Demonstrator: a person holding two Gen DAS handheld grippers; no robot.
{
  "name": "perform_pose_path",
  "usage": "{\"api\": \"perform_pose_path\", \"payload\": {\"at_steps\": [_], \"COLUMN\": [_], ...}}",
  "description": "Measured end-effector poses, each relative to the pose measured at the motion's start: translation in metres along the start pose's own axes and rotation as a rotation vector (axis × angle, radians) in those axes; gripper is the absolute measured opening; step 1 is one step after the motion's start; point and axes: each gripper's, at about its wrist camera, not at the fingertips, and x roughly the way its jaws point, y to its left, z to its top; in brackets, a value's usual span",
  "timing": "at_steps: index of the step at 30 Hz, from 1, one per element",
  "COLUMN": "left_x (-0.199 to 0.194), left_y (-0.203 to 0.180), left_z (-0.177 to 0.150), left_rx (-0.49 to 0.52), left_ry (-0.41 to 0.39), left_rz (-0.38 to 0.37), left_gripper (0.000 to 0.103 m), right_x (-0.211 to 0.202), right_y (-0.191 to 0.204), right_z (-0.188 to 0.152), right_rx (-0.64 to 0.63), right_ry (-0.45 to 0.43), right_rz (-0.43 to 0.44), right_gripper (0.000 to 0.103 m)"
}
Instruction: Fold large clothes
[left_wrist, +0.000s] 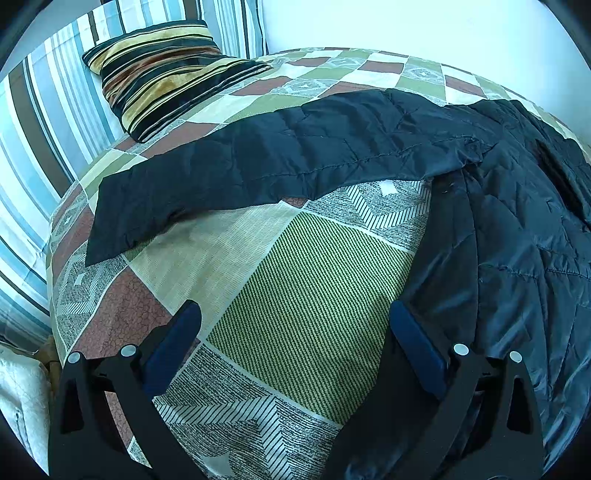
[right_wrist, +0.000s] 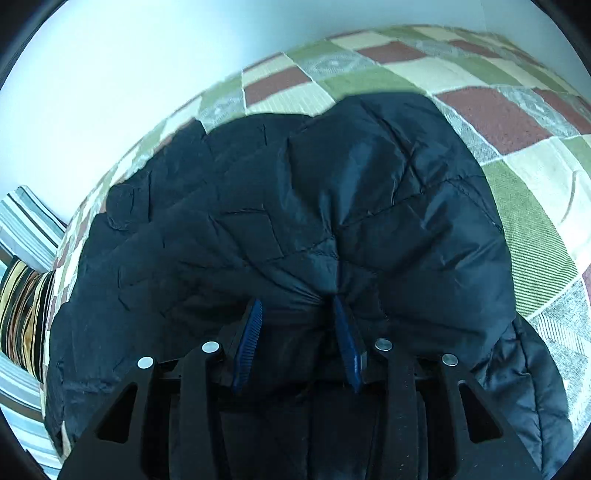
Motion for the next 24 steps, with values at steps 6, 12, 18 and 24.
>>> {"api": "perform_pose_path", "payload": {"at_steps": [6,12,18,24], "left_x": [0.001,0.001,0.001,0.002], "left_y": [-0.001,-0.002,-0.002,-0.004], "left_z": [0.0,0.0,0.0,0.0], "left_rx": [0.002,0.006,0.005,0.011], "left_ry": [0.003,0.001,0.003,-0.001], "left_rz": [0.009,0.019,0.018,0.027], "left_gripper": [0.101,0.101,0.101,0.101], "right_x": [-0.037,-0.021,-0.042,-0.073], "right_y": [0.006,-0.02,-0.02,-0.044], "right_z": [0.004,0.004,0.002,0.017], "right_rx": [-0.02,0.011,0.0,-0.036], "right_ry": [-0.08,-0.031,-0.078,-0.182], "right_rz": [-0.006,-0.06,-0.032,-0.328], "right_gripper": [0.043,0.043,0.048,0.068]}}
